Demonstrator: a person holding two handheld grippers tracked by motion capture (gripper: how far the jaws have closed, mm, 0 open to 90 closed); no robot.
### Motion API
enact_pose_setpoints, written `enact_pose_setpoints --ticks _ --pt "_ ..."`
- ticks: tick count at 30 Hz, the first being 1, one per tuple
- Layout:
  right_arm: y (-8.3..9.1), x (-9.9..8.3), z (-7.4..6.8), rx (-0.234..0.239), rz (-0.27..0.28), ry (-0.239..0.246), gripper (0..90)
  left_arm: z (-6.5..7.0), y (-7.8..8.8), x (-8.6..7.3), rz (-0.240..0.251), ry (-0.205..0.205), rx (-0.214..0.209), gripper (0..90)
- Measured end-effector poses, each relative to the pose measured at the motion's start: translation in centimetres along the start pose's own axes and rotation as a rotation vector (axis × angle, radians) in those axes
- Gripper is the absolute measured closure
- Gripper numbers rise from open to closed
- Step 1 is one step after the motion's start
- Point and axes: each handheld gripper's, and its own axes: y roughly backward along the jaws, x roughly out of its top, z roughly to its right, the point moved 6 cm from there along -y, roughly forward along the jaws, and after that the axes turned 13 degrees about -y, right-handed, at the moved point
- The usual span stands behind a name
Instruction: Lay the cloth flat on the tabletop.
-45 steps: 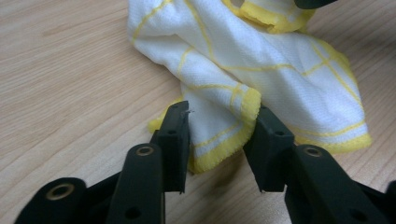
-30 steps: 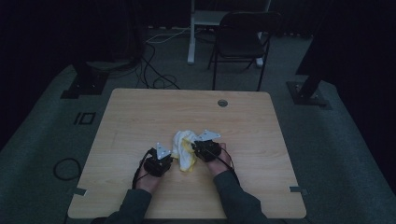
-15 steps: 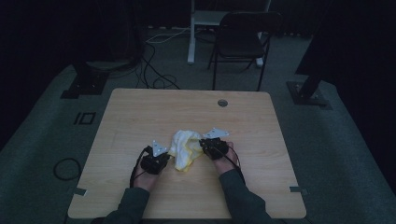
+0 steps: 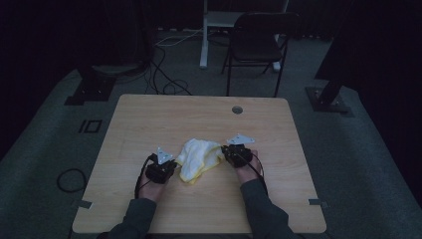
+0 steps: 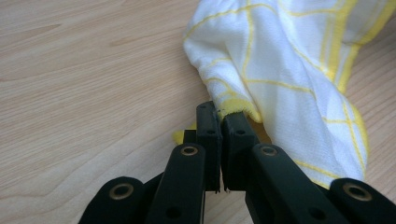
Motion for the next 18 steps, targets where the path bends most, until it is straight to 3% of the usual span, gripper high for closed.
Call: enact_pose_setpoints --ticks 18 --pt "0.7 -0.2 3.4 -0.053 0.006 -0.048 86.7 -1.5 0.4 -0.3 0.008 0.04 0.019 88.1"
